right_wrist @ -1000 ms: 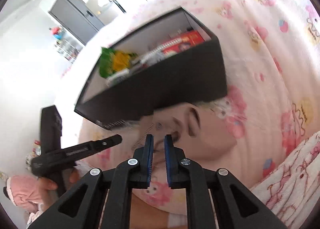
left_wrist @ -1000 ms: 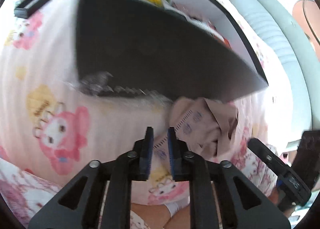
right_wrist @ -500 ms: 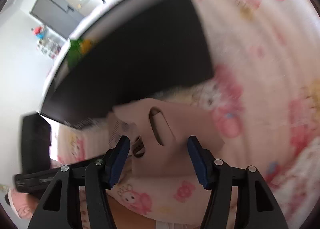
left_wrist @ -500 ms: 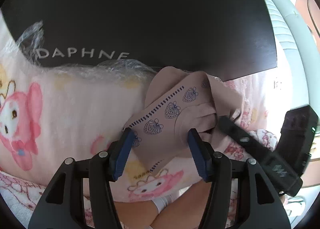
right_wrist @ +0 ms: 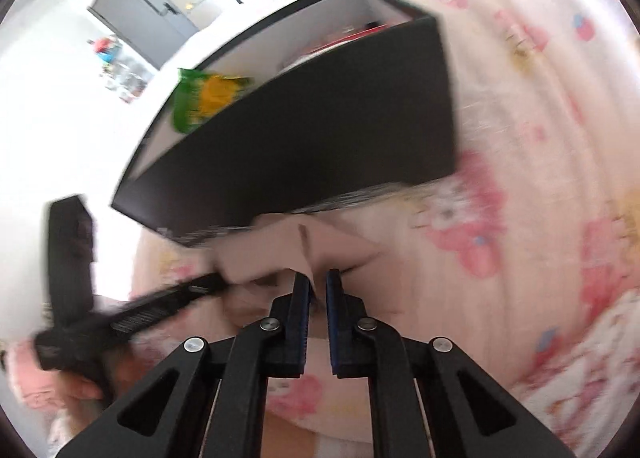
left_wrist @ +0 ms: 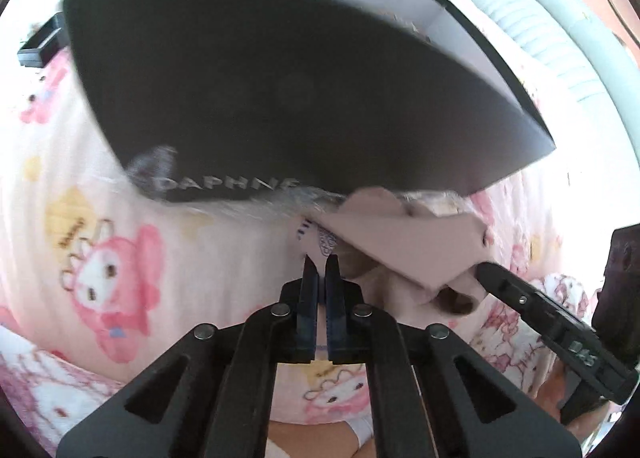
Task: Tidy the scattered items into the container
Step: 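Lift the beige cloth with both grippers up over the black box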
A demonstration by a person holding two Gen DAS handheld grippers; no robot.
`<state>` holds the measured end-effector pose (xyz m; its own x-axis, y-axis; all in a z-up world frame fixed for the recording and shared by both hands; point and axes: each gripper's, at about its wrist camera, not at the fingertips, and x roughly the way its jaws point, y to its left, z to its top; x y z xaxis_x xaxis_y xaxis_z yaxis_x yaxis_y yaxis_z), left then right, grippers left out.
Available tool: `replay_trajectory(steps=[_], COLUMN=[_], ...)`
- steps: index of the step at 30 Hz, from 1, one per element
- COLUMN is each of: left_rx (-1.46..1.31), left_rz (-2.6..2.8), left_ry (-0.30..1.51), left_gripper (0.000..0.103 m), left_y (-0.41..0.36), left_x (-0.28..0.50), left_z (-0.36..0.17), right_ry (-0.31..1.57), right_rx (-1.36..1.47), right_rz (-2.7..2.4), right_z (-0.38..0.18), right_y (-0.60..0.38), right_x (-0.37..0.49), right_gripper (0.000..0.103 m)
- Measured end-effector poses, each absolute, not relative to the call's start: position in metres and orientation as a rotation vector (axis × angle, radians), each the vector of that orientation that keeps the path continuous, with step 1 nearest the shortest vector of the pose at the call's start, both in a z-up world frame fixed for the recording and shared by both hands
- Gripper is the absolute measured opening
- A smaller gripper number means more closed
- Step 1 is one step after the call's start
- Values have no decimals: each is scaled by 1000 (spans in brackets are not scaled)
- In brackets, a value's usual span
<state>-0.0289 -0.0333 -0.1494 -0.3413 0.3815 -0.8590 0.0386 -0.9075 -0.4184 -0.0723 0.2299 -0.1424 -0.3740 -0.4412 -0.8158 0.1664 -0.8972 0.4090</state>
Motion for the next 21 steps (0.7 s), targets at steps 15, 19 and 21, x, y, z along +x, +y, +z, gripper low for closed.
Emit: replay_trajectory(steps=[15,19,21], left_rx=[-1746,-1714,-1697], left_rz=[2223,2179,2184], left_ry=[-612,-597,-567], left_gripper=[57,28,18], left_y=[15,29,34], left_x=[-73,-73,-71], left_z=[-164,-167,-163], right_ry=[-389,-393,-405], right_rx=[1586,1549,1546], right_rz=[-2251,-2239,-2213], right_z=[-181,-182,-182], right_y=[216,211,210], right_x=[-84,-85,-84], right_gripper=[46,43,12])
